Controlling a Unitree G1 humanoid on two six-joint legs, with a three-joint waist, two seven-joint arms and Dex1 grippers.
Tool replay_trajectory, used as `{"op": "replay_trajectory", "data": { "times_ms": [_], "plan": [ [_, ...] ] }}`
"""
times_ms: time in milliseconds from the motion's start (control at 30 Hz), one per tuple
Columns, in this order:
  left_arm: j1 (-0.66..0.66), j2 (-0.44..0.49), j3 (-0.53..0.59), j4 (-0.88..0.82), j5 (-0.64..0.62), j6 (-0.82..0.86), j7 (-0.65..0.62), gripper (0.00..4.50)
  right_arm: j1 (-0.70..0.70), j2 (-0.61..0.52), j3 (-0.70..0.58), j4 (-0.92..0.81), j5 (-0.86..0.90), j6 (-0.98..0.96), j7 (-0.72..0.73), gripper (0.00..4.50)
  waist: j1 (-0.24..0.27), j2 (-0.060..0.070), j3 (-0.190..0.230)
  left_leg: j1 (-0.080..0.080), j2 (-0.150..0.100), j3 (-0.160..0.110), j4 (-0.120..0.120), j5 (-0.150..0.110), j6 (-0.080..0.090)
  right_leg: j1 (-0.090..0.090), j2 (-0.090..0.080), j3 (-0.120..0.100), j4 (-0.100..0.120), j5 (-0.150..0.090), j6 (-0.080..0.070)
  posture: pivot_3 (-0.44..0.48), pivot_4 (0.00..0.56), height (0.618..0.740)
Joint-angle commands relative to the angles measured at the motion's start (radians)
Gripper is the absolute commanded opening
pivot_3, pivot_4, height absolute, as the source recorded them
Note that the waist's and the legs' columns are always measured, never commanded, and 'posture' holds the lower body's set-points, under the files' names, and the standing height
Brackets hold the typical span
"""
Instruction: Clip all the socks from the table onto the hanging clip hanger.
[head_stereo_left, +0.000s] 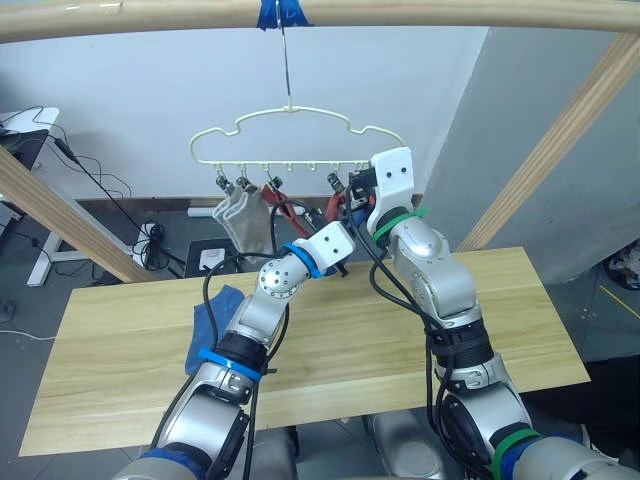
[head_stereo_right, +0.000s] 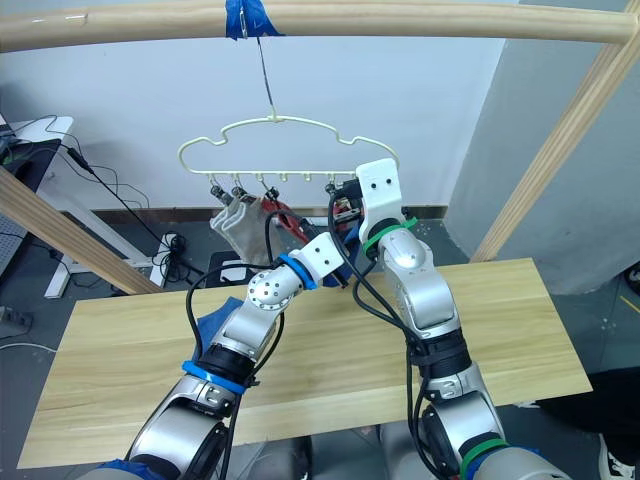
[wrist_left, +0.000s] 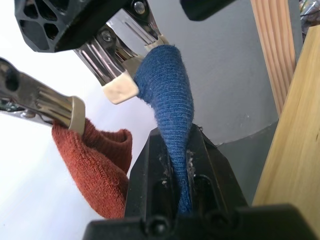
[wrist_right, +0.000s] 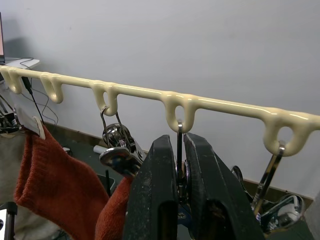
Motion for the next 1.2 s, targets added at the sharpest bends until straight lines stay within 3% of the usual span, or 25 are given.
{"op": "replay_trajectory", "data": {
  "times_ms": [33,400,700,1000,1200],
  "plan": [
    [-0.029,-0.011,0.010,-0.021,-0.005,-0.017,0.015,0.01,-0.007,0.003,0.003,-0.050,0.007,0.003,0.005,0.00,0.000,0.000,0.000,0.000,0.000,0.000,0.000,0.000,0.000,0.000,0.000,0.000,0.000,0.000,0.000,-0.223,0.203,0.740],
    [-0.044,-0.012,0.017,-0.017,-0.004,-0.020,0.045,0.01,-0.005,0.006,0.001,-0.049,0.009,0.008,0.003,0.00,0.000,0.000,0.000,0.000,0.000,0.000,0.000,0.000,0.000,0.000,0.000,0.000,0.000,0.000,0.000,-0.221,0.203,0.740],
    [-0.038,-0.029,0.029,-0.025,-0.039,0.000,0.045,0.00,0.003,0.005,0.001,-0.083,0.012,0.022,0.005,3.18,0.000,0.000,0.000,0.000,0.000,0.000,0.000,0.000,0.000,0.000,0.000,0.000,0.000,0.000,0.000,-0.225,0.201,0.740],
    [-0.025,-0.052,0.049,-0.043,-0.088,0.041,0.020,0.00,0.060,-0.028,0.016,-0.270,0.029,0.131,0.036,3.18,0.000,0.000,0.000,0.000,0.000,0.000,0.000,0.000,0.000,0.000,0.000,0.000,0.000,0.000,0.000,-0.230,0.202,0.740],
    [-0.009,-0.051,0.050,-0.068,-0.119,0.058,-0.027,1.65,0.096,-0.062,0.025,-0.409,0.049,0.235,0.054,3.21,-0.001,0.000,0.000,0.000,0.000,0.000,0.000,0.000,0.000,0.000,0.000,0.000,0.000,0.000,0.000,-0.236,0.204,0.740]
  ]
}}
